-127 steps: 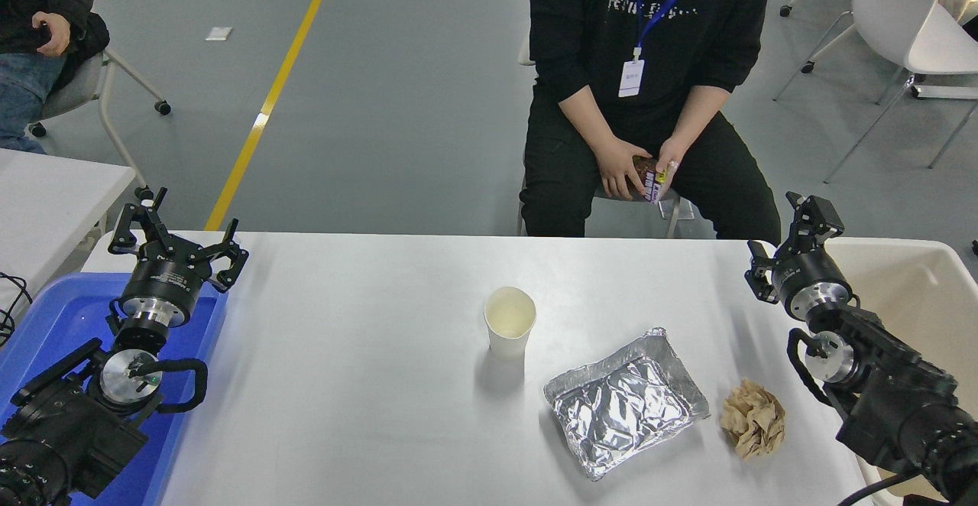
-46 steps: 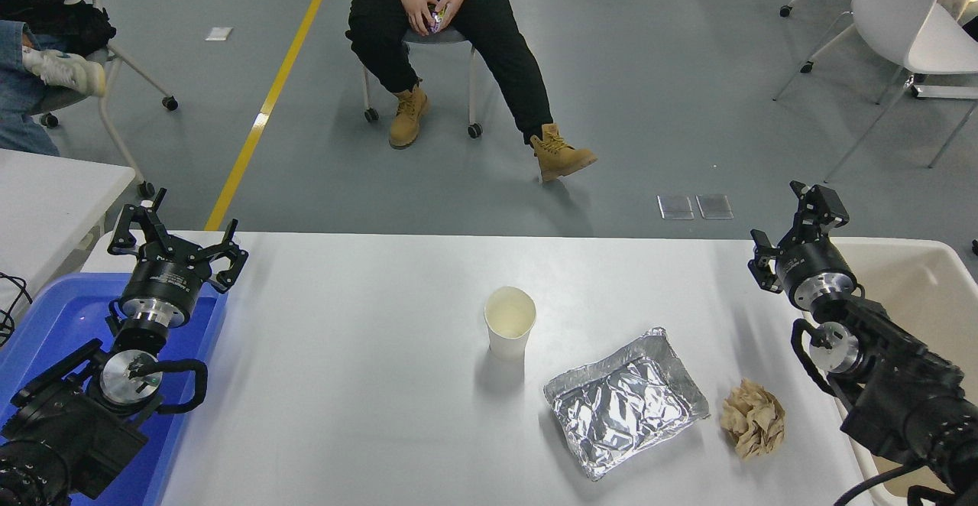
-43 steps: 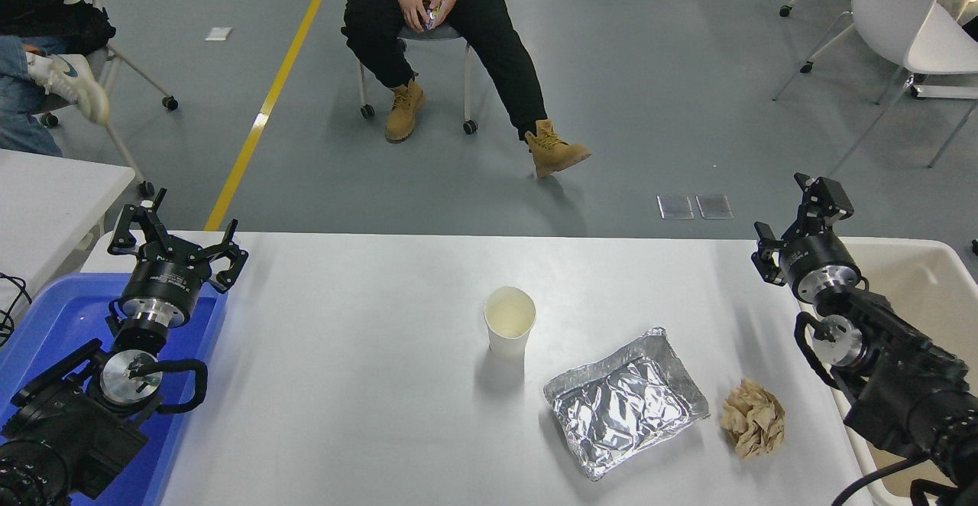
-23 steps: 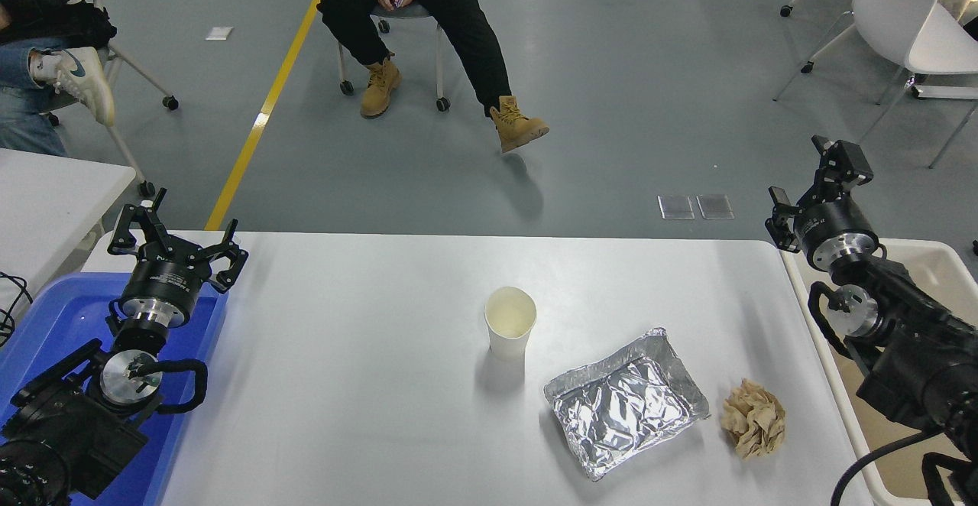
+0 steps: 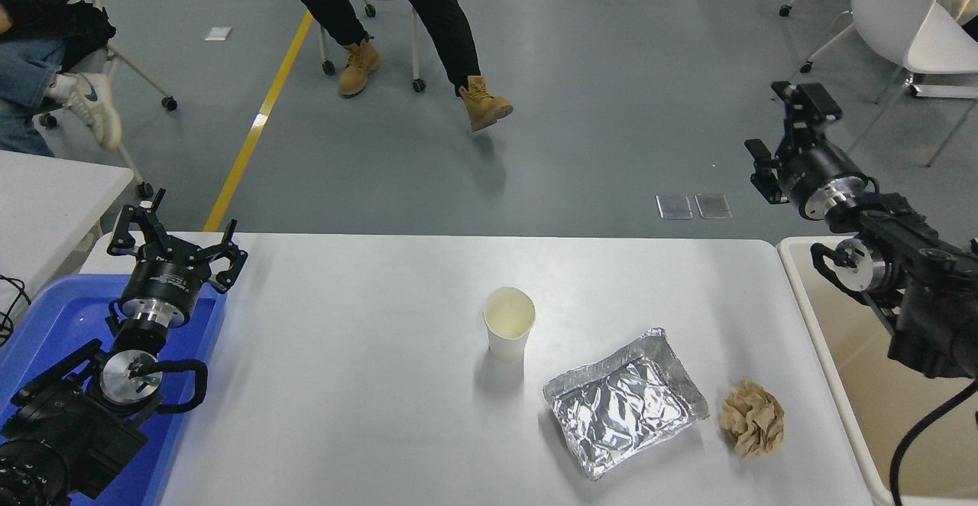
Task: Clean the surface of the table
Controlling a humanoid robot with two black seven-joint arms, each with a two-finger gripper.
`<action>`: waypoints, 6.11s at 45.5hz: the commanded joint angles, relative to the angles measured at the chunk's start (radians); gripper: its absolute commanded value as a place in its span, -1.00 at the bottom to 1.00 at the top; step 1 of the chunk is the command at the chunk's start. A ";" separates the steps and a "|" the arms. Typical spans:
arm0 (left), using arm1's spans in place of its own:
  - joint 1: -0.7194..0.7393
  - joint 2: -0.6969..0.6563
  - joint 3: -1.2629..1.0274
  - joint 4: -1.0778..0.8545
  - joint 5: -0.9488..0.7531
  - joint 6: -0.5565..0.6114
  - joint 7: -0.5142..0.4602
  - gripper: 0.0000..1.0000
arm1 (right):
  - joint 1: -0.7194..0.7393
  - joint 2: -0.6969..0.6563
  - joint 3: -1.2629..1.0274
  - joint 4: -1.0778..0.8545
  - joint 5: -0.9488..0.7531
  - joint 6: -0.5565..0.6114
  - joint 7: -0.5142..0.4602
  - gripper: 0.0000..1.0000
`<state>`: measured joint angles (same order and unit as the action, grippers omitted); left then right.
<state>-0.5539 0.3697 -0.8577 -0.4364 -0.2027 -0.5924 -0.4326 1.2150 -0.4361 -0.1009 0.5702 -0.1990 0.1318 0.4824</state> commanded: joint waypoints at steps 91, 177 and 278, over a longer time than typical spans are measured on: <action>0.000 0.000 -0.001 -0.001 0.000 -0.001 0.000 1.00 | 0.014 0.436 -0.628 -0.113 -0.691 0.006 -0.004 0.73; 0.000 0.000 -0.001 -0.001 0.000 0.000 0.000 1.00 | -0.002 0.436 -0.577 0.000 -0.698 -0.069 -0.004 0.74; 0.000 0.000 -0.001 0.001 0.000 -0.001 0.000 1.00 | -0.132 -0.088 -0.352 -0.375 0.003 0.111 0.016 -1.00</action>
<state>-0.5537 0.3697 -0.8582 -0.4367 -0.2023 -0.5925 -0.4326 1.1416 -0.3804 -0.5130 0.2594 -0.2782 0.1989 0.4991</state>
